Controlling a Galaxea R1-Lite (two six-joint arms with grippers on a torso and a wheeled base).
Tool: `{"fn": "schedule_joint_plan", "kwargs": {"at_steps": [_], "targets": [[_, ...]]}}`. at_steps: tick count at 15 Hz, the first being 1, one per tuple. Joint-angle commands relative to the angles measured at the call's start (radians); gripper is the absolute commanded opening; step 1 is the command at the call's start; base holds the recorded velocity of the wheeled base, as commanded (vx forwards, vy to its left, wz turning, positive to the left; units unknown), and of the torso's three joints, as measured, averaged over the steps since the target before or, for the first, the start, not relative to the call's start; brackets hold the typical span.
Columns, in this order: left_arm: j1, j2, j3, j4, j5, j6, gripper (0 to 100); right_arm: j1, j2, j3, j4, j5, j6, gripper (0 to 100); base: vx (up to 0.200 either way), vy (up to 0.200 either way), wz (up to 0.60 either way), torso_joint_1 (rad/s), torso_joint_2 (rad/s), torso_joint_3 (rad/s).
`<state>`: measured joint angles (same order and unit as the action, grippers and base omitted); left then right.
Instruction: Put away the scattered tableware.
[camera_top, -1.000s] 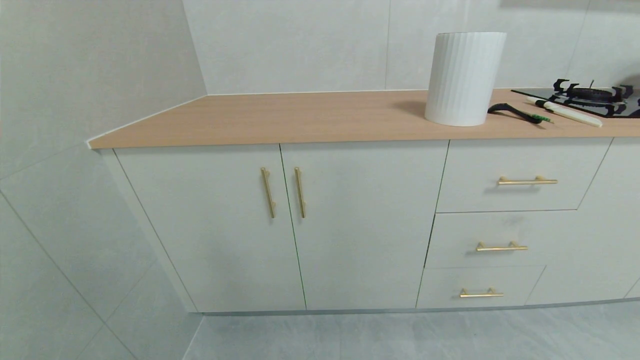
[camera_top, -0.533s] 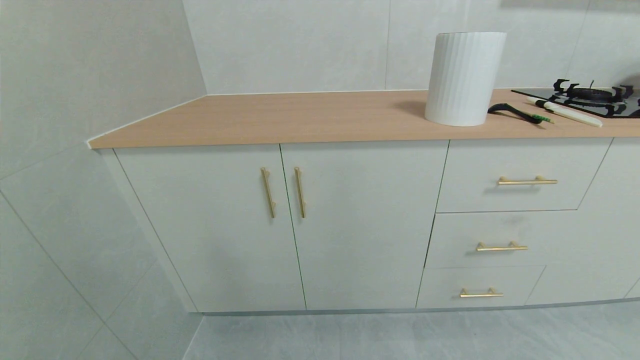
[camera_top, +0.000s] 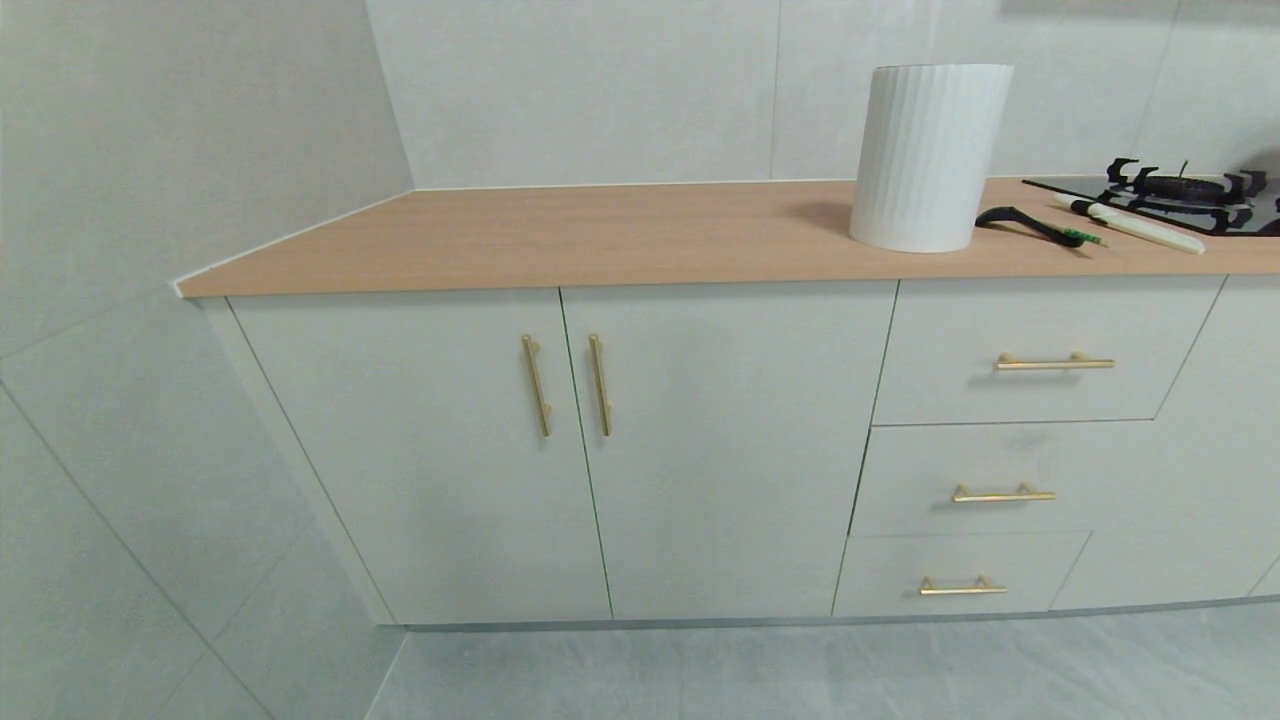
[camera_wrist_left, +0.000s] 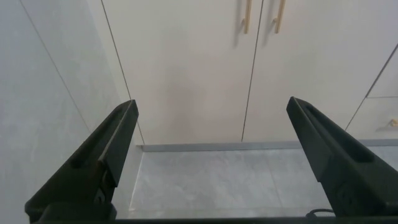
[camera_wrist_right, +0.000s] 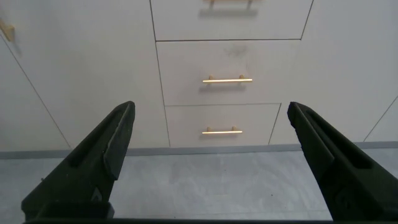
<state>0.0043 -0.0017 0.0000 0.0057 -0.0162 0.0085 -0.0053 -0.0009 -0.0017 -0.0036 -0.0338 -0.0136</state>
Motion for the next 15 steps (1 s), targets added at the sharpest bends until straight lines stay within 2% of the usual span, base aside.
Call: {"fn": "schedule_joint_plan", "kwargs": {"at_steps": [1,3,14,15], "targets": [[0.000,0.002,0.000,0.000,-0.001,0.002,100,0.001,0.002,0.000,0.001,0.000,0.000,100,0.000,0.000,0.00,0.000,0.00,0.000],[0.000,0.002,0.000,0.000,-0.002,0.021,100,0.001,0.004,0.000,0.001,0.008,-0.002,100,0.000,-0.200,0.00,0.000,0.00,0.005],[0.000,0.002,0.000,0.000,-0.001,-0.002,100,-0.001,0.002,0.000,0.001,0.008,0.000,100,0.000,-0.200,0.00,0.004,0.00,0.001],[0.000,0.002,0.000,0.000,-0.001,-0.004,100,0.001,0.002,0.000,0.001,0.008,-0.002,100,0.000,0.000,0.00,0.000,0.00,0.000]]}}
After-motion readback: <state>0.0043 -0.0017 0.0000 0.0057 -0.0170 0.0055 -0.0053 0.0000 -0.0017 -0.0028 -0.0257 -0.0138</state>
